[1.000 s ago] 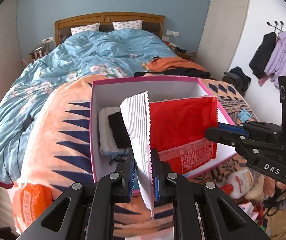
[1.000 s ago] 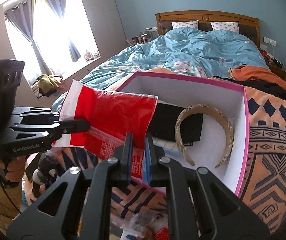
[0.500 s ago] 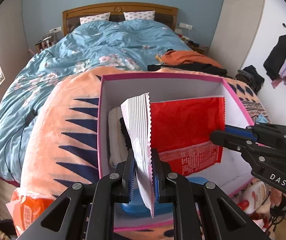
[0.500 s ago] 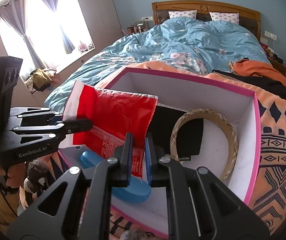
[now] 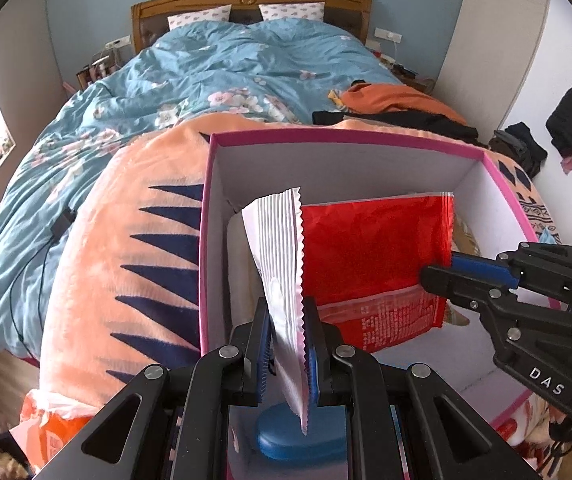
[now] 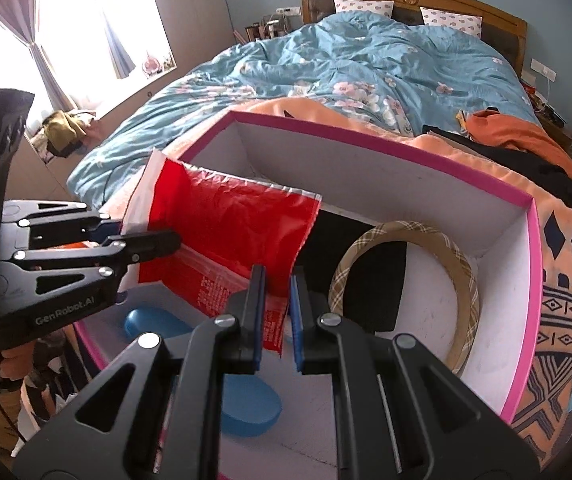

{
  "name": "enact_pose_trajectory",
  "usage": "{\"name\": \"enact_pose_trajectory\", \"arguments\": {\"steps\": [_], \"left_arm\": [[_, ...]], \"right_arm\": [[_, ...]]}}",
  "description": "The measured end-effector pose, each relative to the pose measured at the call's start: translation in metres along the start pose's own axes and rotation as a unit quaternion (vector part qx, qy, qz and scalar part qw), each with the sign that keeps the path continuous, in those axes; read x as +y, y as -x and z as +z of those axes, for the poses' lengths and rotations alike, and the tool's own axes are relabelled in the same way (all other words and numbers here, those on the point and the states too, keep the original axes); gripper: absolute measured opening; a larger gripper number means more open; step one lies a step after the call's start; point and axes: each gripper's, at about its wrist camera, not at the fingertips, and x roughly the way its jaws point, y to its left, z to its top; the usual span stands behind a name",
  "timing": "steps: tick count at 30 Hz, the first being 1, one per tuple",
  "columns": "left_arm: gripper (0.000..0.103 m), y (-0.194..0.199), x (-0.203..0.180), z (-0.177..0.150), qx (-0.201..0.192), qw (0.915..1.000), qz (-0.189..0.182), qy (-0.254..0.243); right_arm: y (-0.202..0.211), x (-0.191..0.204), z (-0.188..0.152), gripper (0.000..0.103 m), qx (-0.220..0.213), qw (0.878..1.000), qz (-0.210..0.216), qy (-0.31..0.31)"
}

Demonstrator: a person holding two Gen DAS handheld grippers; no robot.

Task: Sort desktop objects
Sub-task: 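Lower the red-and-white plastic bag with the left gripper into the pink box, then open the left gripper to release the plastic bag in the box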

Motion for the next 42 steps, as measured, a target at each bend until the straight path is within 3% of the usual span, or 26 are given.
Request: {"name": "enact_pose_trajectory", "arguments": {"steps": [13, 18, 24, 29, 38, 42], "left_arm": [[0.014, -0.026, -0.003, 0.019, 0.031, 0.9987, 0.039, -0.008], [0.015, -0.031, -0.008, 0.025, 0.030, 0.9970, 0.070, -0.014], [0.015, -0.034, -0.014, 0.027, 0.020, 0.9929, 0.114, -0.027], [0.018, -0.033, -0.018, 0.027, 0.013, 0.9908, 0.130, -0.035], [0.036, -0.002, -0.013, 0.015, -0.040, 0.9942, 0.098, -0.014], [0.064, 0.019, -0.016, 0.001, -0.077, 0.9938, 0.081, -0.006]], "right_arm": [[-0.041, -0.008, 0.021, 0.015, 0.068, 0.997, -0.038, 0.005], [-0.054, -0.013, 0.025, 0.017, 0.086, 0.995, -0.055, 0.004], [-0.056, -0.012, 0.028, 0.021, 0.086, 0.994, -0.065, 0.006], [-0.056, -0.015, 0.030, 0.021, 0.085, 0.994, -0.068, 0.000], [-0.036, -0.016, 0.020, 0.022, 0.048, 0.998, -0.037, -0.015], [-0.016, -0.012, 0.008, 0.027, 0.021, 0.999, -0.017, -0.017]]}}
